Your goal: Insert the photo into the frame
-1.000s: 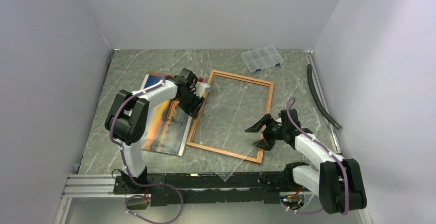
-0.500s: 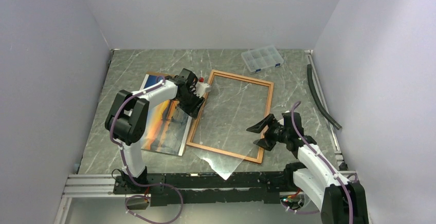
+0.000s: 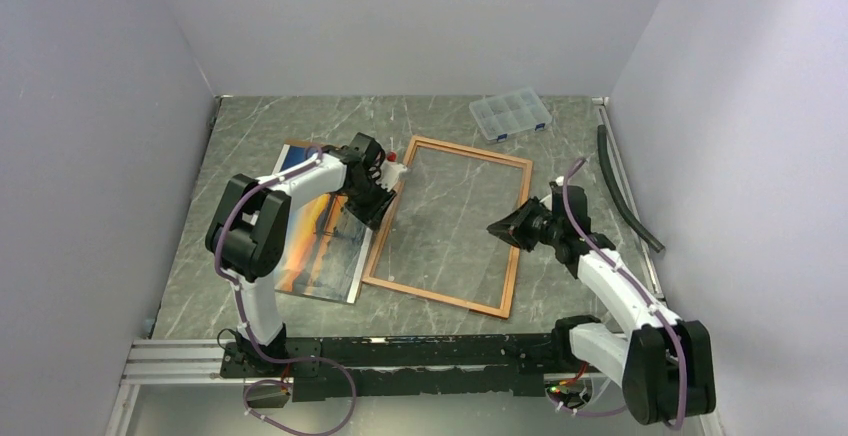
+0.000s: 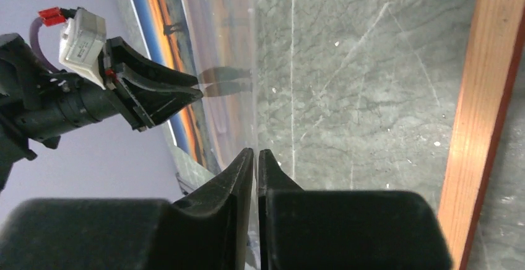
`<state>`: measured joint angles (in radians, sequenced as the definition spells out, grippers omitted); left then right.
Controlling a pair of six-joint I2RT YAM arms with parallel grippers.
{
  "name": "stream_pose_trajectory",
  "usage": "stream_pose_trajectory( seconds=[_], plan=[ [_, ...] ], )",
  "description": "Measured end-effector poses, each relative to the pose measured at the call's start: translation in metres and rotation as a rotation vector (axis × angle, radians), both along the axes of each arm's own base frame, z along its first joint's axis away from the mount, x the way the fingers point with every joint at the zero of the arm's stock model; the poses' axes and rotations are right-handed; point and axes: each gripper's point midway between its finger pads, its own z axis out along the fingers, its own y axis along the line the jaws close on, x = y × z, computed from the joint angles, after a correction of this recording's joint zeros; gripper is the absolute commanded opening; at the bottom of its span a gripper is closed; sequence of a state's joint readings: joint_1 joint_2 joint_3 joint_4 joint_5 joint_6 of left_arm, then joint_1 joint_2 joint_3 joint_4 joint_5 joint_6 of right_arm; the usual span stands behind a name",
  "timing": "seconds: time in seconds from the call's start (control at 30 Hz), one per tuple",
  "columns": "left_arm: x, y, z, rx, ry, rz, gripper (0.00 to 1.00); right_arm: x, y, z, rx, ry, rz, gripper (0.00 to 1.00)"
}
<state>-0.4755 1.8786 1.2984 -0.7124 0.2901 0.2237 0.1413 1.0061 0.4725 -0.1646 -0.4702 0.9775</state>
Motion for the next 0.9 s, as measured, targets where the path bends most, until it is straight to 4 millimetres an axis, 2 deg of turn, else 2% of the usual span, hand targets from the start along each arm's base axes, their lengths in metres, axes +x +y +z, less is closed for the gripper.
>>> stream_pose_trajectory(
  seconds=[0.03, 0.23, 0.4, 0.47, 0.63, 0.9],
  plan=[
    [-0.001, 0.002, 0.0, 0.006, 0.006, 0.002, 0.38, 0.003, 0.0, 0.0, -0.008, -0.001, 0.008, 0.0],
    [-0.002, 0.007, 0.005, 0.031, 0.023, 0.007, 0.44, 0.016, 0.0, 0.003, -0.094, 0.007, 0.088, 0.0],
    [0.016, 0.008, 0.023, 0.013, -0.013, 0.031, 0.6, 0.027, -0.002, 0.025, -0.174, -0.063, 0.176, 0.0],
    [0.024, 0.009, 0.029, 0.005, -0.033, 0.042, 0.63, 0.029, -0.002, 0.03, -0.196, -0.082, 0.207, 0.0],
    [0.032, 0.016, 0.029, 0.017, -0.052, 0.065, 0.59, 0.03, -0.006, 0.027, -0.233, -0.081, 0.244, 0.0],
    [0.039, 0.017, 0.013, 0.036, -0.058, 0.076, 0.5, 0.028, -0.013, 0.017, -0.243, -0.044, 0.249, 0.0]
  ],
)
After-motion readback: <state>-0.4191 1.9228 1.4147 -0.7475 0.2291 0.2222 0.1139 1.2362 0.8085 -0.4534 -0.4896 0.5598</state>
